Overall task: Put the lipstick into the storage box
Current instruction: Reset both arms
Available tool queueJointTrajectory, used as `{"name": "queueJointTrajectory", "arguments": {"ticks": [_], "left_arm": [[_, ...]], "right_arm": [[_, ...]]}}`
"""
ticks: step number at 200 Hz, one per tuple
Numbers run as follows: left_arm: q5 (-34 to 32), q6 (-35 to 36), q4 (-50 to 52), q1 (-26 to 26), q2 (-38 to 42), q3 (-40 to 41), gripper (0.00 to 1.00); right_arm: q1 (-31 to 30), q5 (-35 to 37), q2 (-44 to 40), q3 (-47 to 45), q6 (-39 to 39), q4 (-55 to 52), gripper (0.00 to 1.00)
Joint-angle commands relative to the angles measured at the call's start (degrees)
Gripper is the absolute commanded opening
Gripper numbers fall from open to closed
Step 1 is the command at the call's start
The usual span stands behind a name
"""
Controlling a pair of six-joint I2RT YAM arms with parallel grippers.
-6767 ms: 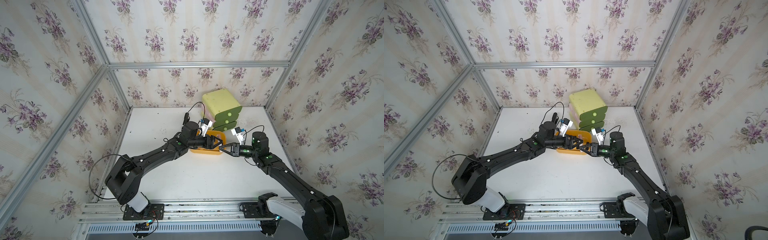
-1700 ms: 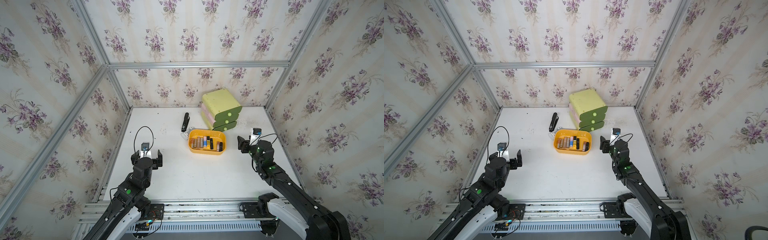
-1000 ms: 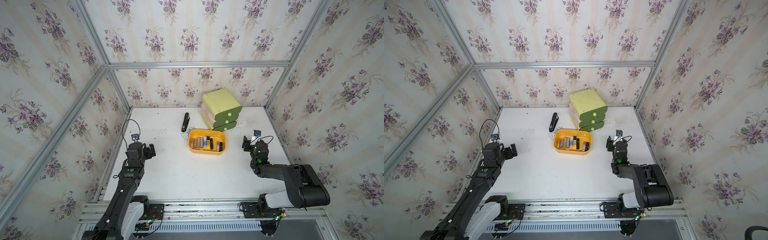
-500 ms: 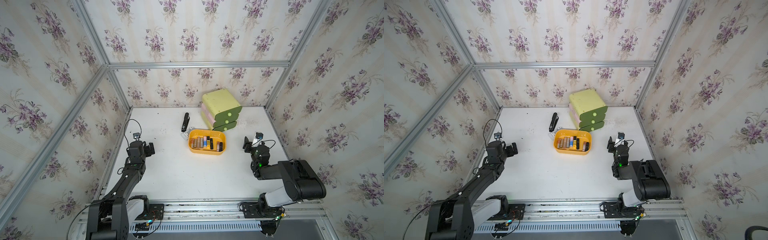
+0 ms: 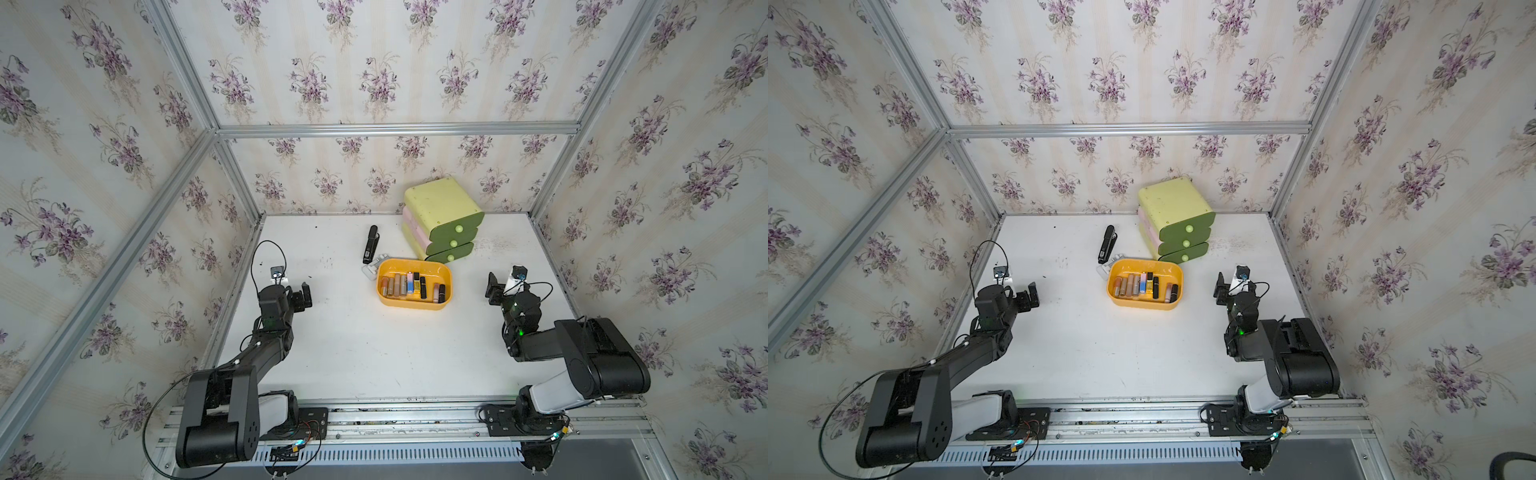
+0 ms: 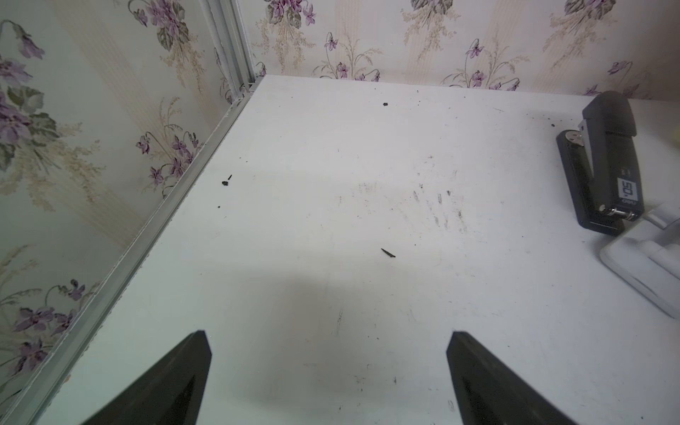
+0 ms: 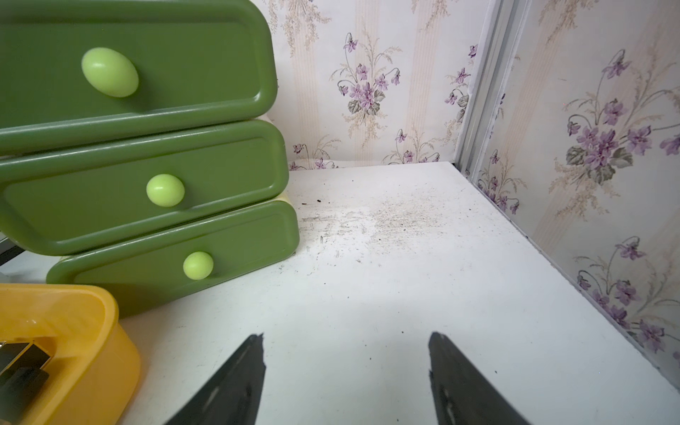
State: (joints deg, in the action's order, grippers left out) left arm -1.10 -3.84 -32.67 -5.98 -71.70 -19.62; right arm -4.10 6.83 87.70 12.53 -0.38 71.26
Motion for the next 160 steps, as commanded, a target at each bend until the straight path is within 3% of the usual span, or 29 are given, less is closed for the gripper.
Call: {"name": "queueJointTrajectory", "arguments": {"ticks": [1,21,47,66,94,111,146,160], "left_arm": [[1.73,0.95,-5.46,-0.04,-1.94,-1.08,1.00],[1.96,-0.07,-5.22,-0.05,-3.30,-2.03,1.00],[2.45,-0.73,-16.63,0.09,-6.61,2.10,1.00],[1.35,-0.13,-15.35,1.07,-6.79,1.25,1.00],[0.56,2.40,-20.60,3.20,-8.88,2.77,1.00],[0.20,5.02,-25.53,5.17,-14.33,2.95,1.00],[-1.30,5.53,-11.72,6.38,-14.51,-4.32,1.00],[-1.01,5.54,-12.60,6.18,-14.90,-4.23,1.00]], "right_arm": [[0.06,-0.38,0.02,0.21,0.21,1.07,0.73],[0.06,-0.42,0.09,0.21,0.21,1.07,0.73],[0.06,-0.46,0.08,0.21,0.21,0.98,0.73],[0.12,-0.65,0.06,0.30,0.21,0.85,0.74],[0.23,-1.05,0.19,0.39,0.29,0.63,0.74],[0.41,-1.25,0.08,0.48,0.34,0.55,0.75],[0.58,-1.55,0.11,0.62,0.38,0.34,0.78],[0.59,-1.73,0.10,0.67,0.38,0.28,0.80]]}}
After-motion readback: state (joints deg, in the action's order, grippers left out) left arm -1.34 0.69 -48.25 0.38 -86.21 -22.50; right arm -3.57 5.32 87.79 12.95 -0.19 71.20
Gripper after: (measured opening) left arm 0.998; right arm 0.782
